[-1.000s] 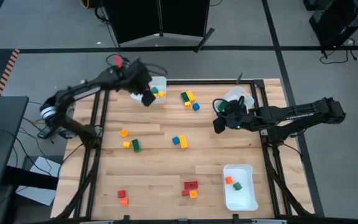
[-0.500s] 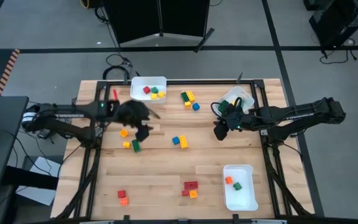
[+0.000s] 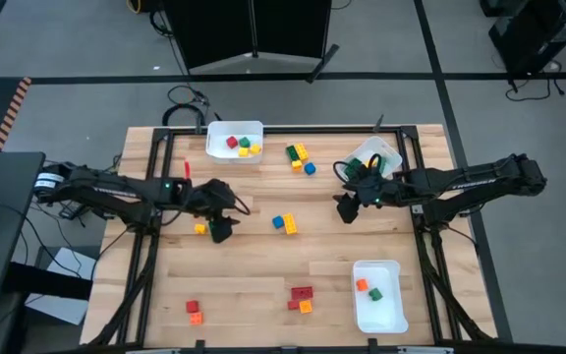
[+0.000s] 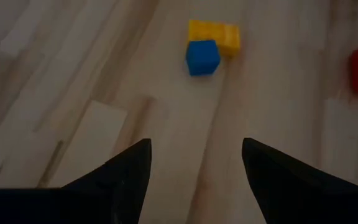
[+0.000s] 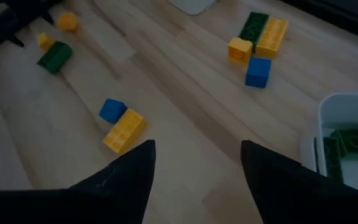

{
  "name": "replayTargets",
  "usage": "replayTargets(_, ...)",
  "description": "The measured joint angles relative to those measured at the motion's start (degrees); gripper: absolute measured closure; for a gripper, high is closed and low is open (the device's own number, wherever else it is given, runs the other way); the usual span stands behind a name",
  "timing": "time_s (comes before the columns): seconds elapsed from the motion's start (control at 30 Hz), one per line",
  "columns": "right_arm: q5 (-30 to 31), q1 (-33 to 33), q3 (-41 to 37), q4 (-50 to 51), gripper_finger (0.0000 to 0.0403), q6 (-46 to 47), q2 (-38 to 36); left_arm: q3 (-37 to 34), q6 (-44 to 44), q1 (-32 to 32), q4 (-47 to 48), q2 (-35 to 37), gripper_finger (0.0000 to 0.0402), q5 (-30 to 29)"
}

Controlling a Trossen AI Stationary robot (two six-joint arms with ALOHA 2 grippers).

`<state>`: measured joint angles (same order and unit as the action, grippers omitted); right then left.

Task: Sort blocks by size
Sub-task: Put the yellow 8 stud gamepiece into the top right white bin

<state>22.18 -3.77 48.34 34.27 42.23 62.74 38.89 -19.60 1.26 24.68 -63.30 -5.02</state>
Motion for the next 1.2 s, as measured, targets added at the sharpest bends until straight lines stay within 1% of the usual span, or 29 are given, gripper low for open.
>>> replayTargets(0.1,-2.0,0.8,0.0,-2.3,0.0157,-1.9,0.0,-2.6,2.7,0.3,-3.4,0.0,0.0142,0.7)
replayTargets(0.23,-4.9,3.8,1.4,-5.1,0.0157,-3.4,1.1,-7.6,3.8,0.4,-12.6,0.1,0.0142,3.2)
replayTargets(0.33,-5.7,6.8,4.4,-5.0,0.0157,-5.2,4.4,-11.6,4.7,0.4,-22.4,0.5,0.0142,4.9)
replayTargets(0.43,-7.7,10.1,9.1,-4.7,0.0157,-8.0,9.8,-14.3,4.5,0.4,-26.0,1.0,0.0142,5.2)
replayTargets(0.63,-10.4,16.3,22.1,-0.8,0.0158,-12.1,23.6,-14.9,5.6,0.4,-26.1,1.3,0.0142,5.3)
replayTargets(0.87,-13.4,23.4,37.2,4.5,0.0158,-13.4,39.7,-14.9,7.2,0.4,-25.9,1.3,0.0142,5.3)
replayTargets(1.07,-13.5,28.3,47.6,12.2,0.0158,-13.8,51.2,-14.8,7.4,0.4,-23.7,1.8,0.0142,5.4)
replayTargets(1.2,-13.5,31.1,51.5,15.8,0.0158,-13.0,56.9,-14.8,7.4,0.4,-21.2,2.6,0.0142,5.7)
